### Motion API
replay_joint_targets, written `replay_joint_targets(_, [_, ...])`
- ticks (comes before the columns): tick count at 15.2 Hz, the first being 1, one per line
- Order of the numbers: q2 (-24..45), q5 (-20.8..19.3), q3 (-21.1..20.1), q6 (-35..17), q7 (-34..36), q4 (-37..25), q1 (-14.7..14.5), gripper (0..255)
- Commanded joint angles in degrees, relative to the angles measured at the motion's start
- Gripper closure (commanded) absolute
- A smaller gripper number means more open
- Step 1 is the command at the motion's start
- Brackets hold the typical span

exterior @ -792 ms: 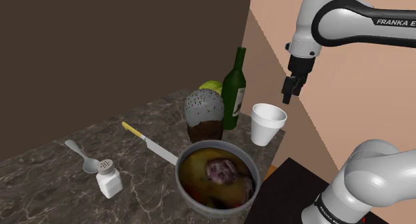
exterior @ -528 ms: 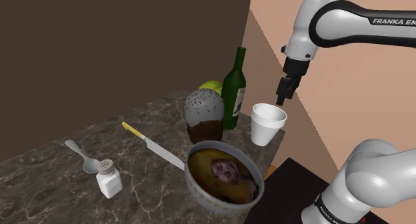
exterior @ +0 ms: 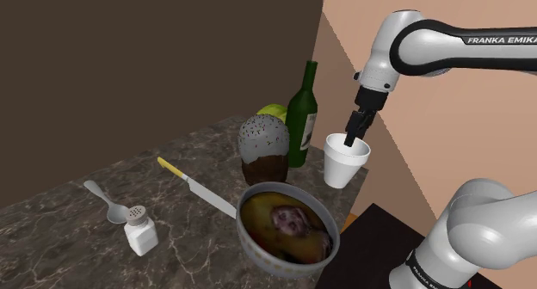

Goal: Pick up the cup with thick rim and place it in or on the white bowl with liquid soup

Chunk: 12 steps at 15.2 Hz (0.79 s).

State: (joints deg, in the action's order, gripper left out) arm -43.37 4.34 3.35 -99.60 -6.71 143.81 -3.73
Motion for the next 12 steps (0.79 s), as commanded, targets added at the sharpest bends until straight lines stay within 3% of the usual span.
replay_joint_targets(1, [0.0,0.1,-0.1,-1.6,0.0,1.6,-0.1,0])
replay_joint_targets(9, [0.0,0.2,-0.2,-2.1,0.0,2.0,-0.1,0])
replay_joint_targets(10, [0.0,0.2,-0.2,-2.1,0.0,2.0,-0.1,255])
replay_joint_targets(12, [0.0,0.2,-0.2,-2.1,0.0,2.0,-0.1,255])
